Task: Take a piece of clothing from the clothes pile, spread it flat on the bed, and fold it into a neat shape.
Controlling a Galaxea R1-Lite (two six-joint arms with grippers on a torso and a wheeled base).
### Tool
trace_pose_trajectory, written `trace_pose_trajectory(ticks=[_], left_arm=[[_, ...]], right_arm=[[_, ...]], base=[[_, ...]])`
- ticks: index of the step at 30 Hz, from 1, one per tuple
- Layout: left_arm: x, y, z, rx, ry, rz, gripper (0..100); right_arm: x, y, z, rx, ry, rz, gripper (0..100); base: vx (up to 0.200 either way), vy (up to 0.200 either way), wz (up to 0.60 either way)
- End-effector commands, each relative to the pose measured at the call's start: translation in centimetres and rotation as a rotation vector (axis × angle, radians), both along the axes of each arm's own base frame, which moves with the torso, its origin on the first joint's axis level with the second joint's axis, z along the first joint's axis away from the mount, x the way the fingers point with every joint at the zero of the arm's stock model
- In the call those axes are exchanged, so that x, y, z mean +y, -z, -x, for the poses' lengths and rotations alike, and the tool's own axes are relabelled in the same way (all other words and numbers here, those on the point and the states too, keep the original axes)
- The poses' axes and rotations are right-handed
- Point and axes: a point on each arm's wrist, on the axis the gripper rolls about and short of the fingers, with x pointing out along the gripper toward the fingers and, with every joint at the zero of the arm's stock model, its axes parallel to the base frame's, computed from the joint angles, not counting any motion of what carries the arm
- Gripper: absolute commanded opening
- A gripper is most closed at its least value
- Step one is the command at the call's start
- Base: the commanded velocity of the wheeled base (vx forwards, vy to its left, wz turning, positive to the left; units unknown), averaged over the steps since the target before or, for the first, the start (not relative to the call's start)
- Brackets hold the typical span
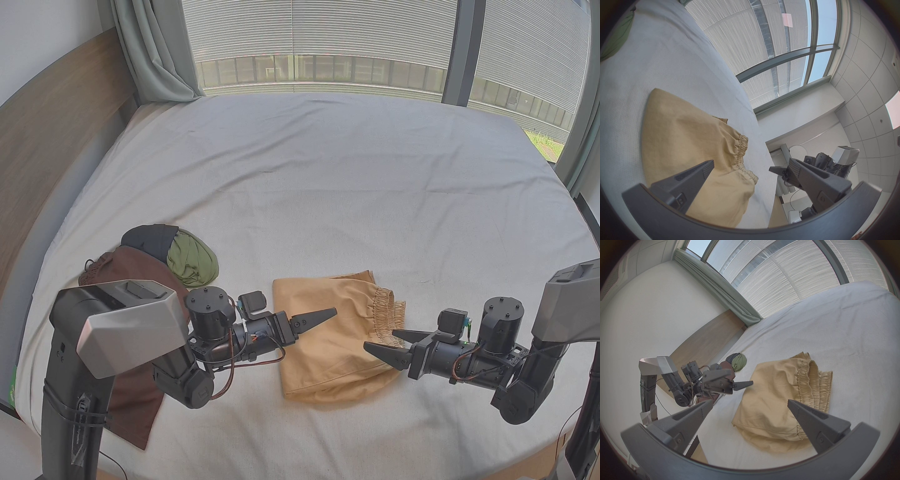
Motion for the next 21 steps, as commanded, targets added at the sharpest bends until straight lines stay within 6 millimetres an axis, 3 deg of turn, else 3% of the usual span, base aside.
trace_pose_trajectory(ticks=[1, 14, 21], left_arm=[[1.2, -1.3, 0.0, -0.027, -0.026, 0.011, 100], [6.7, -5.6, 1.1, -0.096, -0.114, 0.005, 100], [9.7, -5.2, 2.4, -0.083, -0.105, -0.041, 100]], right_arm=[[0.1, 1.7, -0.2, 0.051, -0.002, 0.022, 100], [0.4, 4.1, -0.8, 0.13, 0.008, 0.034, 100], [-0.1, 6.1, -1.2, 0.184, 0.033, 0.059, 100]], base=[[0.0, 0.0, 0.0], [0.0, 0.0, 0.0], [0.0, 0.0, 0.0]])
